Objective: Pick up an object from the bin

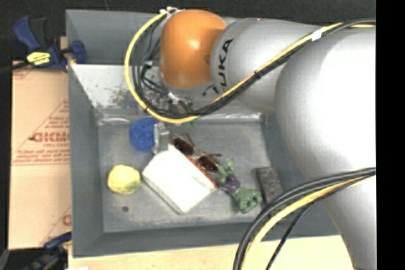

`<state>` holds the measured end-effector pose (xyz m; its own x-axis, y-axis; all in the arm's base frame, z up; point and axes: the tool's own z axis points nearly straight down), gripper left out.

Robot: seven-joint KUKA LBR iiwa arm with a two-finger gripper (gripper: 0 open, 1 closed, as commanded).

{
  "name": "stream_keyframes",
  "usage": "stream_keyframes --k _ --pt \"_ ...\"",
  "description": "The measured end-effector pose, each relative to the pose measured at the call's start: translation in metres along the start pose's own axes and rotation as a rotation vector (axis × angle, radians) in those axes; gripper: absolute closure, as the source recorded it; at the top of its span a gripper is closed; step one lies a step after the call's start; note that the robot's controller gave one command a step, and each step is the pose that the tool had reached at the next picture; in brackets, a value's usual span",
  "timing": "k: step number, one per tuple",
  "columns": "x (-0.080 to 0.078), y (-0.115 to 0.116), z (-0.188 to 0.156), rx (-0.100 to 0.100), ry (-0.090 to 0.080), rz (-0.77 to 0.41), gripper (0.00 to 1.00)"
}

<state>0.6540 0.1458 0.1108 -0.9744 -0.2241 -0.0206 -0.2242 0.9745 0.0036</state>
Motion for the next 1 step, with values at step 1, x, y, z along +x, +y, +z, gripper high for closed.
stream_keyframes --k 1 --pt "-0.0023 0.0129 0.0375 0.001 0.011 0.149 0.0"
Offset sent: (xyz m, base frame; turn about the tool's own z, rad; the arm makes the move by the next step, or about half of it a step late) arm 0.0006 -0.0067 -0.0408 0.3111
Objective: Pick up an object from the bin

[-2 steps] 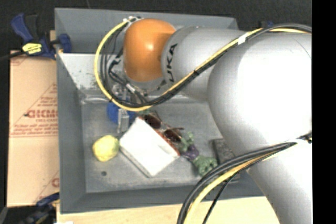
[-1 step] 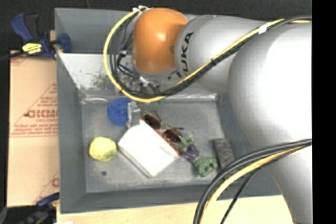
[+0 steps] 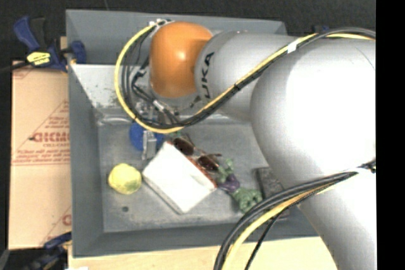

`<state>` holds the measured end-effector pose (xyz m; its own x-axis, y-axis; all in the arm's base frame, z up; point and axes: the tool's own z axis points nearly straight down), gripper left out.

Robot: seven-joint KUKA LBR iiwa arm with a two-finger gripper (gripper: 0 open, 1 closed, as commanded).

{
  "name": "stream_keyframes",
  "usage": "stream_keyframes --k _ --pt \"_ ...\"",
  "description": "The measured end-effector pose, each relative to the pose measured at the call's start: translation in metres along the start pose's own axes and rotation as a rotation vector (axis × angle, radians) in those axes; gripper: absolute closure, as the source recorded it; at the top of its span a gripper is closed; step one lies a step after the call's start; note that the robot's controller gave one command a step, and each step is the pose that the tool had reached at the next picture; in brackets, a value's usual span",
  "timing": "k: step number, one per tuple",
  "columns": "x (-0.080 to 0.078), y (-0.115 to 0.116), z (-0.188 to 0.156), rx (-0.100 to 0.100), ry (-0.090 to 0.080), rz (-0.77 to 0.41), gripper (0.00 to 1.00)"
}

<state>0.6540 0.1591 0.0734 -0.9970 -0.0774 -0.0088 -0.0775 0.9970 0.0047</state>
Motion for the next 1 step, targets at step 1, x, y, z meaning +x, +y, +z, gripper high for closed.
stream_keyframes --k 1 --pt "0.0002 -0.0206 0.0023 -0.004 -0.009 0.16 0.0"
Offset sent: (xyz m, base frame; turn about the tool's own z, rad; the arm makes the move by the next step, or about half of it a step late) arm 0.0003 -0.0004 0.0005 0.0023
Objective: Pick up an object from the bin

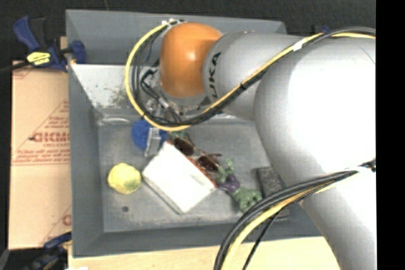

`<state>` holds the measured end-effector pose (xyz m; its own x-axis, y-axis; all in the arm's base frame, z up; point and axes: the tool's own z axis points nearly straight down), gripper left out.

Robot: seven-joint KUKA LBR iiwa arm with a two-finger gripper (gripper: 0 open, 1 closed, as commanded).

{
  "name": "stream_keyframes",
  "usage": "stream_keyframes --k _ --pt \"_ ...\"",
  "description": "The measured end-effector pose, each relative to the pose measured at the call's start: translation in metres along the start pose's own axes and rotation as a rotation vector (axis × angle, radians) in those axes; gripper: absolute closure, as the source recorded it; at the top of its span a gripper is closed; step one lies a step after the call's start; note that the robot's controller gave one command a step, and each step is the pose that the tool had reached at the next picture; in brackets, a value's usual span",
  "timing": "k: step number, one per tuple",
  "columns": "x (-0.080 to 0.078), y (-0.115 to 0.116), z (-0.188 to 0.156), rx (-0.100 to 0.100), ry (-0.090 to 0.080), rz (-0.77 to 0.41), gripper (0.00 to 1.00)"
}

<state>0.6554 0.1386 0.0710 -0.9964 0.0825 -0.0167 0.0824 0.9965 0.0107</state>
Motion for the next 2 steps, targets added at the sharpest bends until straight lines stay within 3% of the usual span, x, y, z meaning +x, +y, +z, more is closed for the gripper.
stream_keyframes --k 1,2 --pt "0.0007 0.0187 -0.0041 0.003 0.002 -0.155 1.0" --pt "0.0008 0.0191 -0.0041 0.001 0.002 -0.154 1.0"
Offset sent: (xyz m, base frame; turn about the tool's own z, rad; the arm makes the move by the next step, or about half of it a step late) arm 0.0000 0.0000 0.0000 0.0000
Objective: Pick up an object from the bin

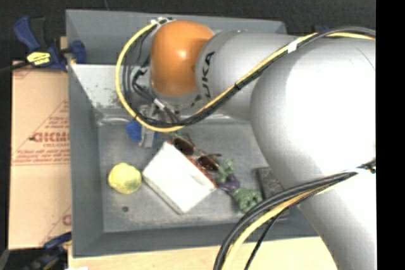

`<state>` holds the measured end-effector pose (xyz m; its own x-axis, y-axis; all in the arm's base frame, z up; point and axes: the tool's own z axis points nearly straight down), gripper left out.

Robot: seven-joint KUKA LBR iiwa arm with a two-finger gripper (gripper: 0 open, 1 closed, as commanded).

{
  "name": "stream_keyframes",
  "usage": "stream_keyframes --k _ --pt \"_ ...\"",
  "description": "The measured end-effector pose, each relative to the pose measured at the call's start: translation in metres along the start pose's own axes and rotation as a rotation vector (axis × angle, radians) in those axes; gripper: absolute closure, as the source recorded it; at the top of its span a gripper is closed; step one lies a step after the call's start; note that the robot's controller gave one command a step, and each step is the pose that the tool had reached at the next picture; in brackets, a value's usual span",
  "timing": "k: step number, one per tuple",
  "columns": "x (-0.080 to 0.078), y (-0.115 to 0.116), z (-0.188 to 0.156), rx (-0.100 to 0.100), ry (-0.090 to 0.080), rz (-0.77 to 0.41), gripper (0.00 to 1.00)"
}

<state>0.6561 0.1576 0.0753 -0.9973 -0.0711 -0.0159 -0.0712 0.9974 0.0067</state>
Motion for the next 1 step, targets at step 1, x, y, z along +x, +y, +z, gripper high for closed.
stream_keyframes --k 1 --pt "0.0009 -0.0004 -0.0147 0.0 0.002 0.001 1.0"
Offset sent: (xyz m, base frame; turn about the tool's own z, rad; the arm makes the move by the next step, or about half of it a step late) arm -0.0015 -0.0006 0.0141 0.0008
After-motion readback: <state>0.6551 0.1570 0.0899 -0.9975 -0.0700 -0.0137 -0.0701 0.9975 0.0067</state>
